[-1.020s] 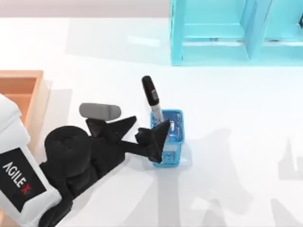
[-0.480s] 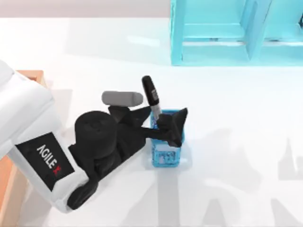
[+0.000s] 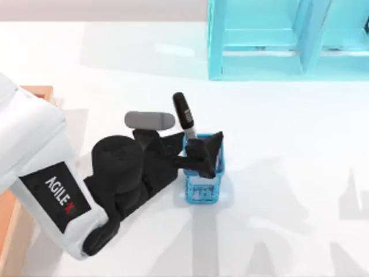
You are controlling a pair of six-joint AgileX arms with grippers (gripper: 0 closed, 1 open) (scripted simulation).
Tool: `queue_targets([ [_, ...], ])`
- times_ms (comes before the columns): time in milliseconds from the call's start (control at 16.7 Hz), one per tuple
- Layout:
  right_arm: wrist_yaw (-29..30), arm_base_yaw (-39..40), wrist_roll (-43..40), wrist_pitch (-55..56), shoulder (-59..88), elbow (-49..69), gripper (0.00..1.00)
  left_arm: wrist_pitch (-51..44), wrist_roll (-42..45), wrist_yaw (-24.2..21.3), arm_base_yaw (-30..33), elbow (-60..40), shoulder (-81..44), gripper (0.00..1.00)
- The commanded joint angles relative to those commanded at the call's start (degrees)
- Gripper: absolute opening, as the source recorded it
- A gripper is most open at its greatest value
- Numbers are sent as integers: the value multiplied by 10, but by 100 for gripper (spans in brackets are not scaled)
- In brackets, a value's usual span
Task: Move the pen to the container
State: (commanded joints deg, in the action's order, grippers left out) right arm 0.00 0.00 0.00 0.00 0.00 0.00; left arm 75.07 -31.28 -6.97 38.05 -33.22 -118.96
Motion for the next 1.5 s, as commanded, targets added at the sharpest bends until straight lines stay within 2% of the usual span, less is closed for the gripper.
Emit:
queue_targets([
  [360,0,0,0,0,0,0,100,0,0,0,0,0,0,2],
  [420,0,0,0,0,0,0,100,0,0,0,0,0,0,0],
  [1020,0,0,0,0,0,0,100,-4,4,-3,-12,-3,18,0],
  [1260,0,0,0,0,0,0,100,-88,14,-53,-70,-5,101,0],
  [1500,0,0,0,0,0,0,100,-245,32,-139,-160,-8,240,0],
])
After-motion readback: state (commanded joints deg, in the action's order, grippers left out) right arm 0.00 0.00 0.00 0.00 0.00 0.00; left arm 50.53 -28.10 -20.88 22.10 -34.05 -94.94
